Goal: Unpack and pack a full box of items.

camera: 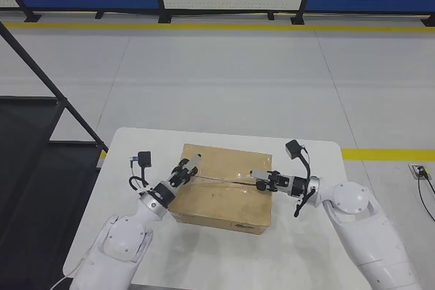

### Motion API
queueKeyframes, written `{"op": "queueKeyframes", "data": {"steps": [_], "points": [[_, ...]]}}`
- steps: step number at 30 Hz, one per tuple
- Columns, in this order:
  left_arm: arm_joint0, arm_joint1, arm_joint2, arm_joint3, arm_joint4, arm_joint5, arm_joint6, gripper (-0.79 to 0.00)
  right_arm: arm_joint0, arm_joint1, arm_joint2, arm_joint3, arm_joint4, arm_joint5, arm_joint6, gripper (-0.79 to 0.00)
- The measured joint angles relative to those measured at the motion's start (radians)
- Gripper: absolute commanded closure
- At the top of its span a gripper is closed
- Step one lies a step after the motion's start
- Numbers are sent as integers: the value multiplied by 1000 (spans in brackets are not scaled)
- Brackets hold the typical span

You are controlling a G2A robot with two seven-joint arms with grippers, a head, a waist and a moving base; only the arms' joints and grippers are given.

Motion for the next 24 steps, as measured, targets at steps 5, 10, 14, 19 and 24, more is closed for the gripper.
{"op": "queueKeyframes", "data": {"steps": [5,10,14,19,24], "points": [[31,5,-54,-28,-52,-25,-1,-785,-24,2,14,-31,5,-18,-39,-785],[77,14,-144,-43,-128,-52,-11,-785,-81,13,67,-107,22,-58,-110,-785],[103,20,-194,-32,-170,-60,-37,-785,-105,16,87,-146,26,-50,-154,-785],[118,24,-205,-21,-190,-74,-120,-785,-109,16,88,-166,36,-35,-180,-785],[86,21,-165,14,-180,-73,-162,-785,-89,13,55,-186,26,-25,-161,-785]]}}
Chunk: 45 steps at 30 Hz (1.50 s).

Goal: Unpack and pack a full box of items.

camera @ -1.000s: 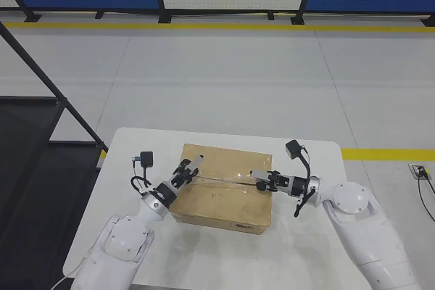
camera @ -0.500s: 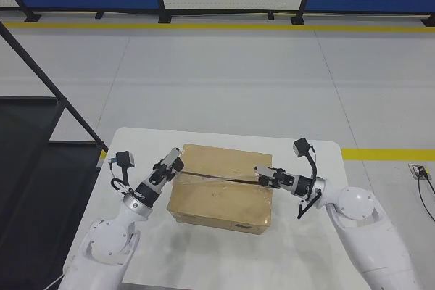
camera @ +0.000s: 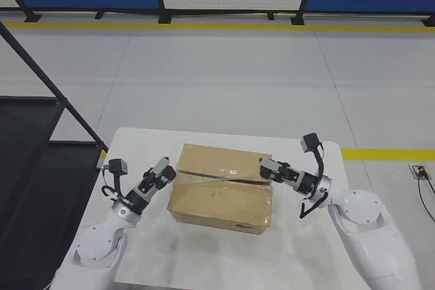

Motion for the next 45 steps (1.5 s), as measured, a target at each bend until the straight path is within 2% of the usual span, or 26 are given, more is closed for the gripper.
{"op": "queueKeyframes", "data": {"steps": [6,13,16,21,27,31,45], "points": [[-87,-13,76,89,4,10,-19,-785,62,-12,-71,21,-11,45,19,-785],[-139,-25,128,168,3,4,-27,-785,93,-23,-95,56,33,12,-12,-785],[-149,-28,137,186,1,1,-31,-785,118,-28,-118,79,27,37,-2,-785],[-157,-31,143,201,-1,0,-36,-785,129,-33,-126,101,60,15,-4,-785],[-167,-34,151,215,-3,1,-43,-785,191,-43,-192,168,39,118,96,-785],[-170,-36,154,220,-4,2,-43,-785,224,-51,-227,215,20,151,122,-785],[-165,-36,142,217,-6,4,-49,-785,230,-57,-243,270,-16,137,80,-785]]}}
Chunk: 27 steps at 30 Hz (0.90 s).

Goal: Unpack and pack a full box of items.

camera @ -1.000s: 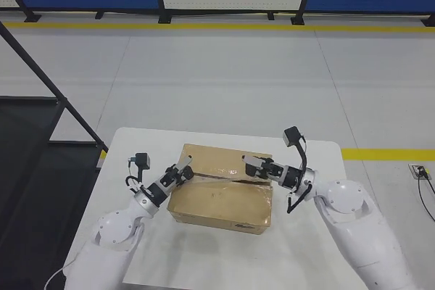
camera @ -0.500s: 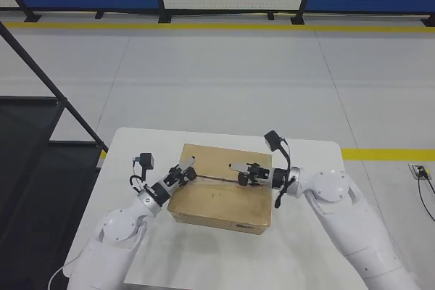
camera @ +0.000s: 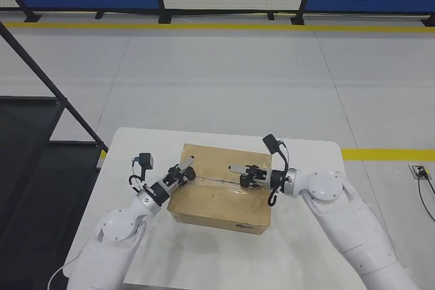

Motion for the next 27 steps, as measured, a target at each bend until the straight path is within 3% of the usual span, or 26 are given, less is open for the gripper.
{"op": "queueKeyframes", "data": {"steps": [11,27], "points": [[37,7,-46,-22,-10,-8,13,-785,16,-24,-46,11,44,-15,-28,-785],[150,24,-163,-84,-56,-32,40,-785,167,-141,-244,194,151,-30,-95,-785]]}}
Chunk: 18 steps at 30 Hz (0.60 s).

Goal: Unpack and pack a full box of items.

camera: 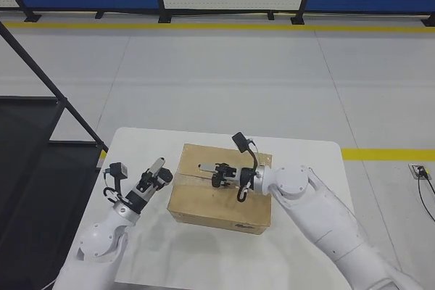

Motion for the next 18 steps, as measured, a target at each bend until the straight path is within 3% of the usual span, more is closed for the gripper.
{"op": "queueKeyframes", "data": {"steps": [12,18], "points": [[34,3,-21,-13,-9,2,5,-785,77,-103,-113,143,55,-67,-24,-785],[31,3,-21,-9,-12,7,-1,-785,96,-124,-115,182,53,-105,-8,-785]]}}
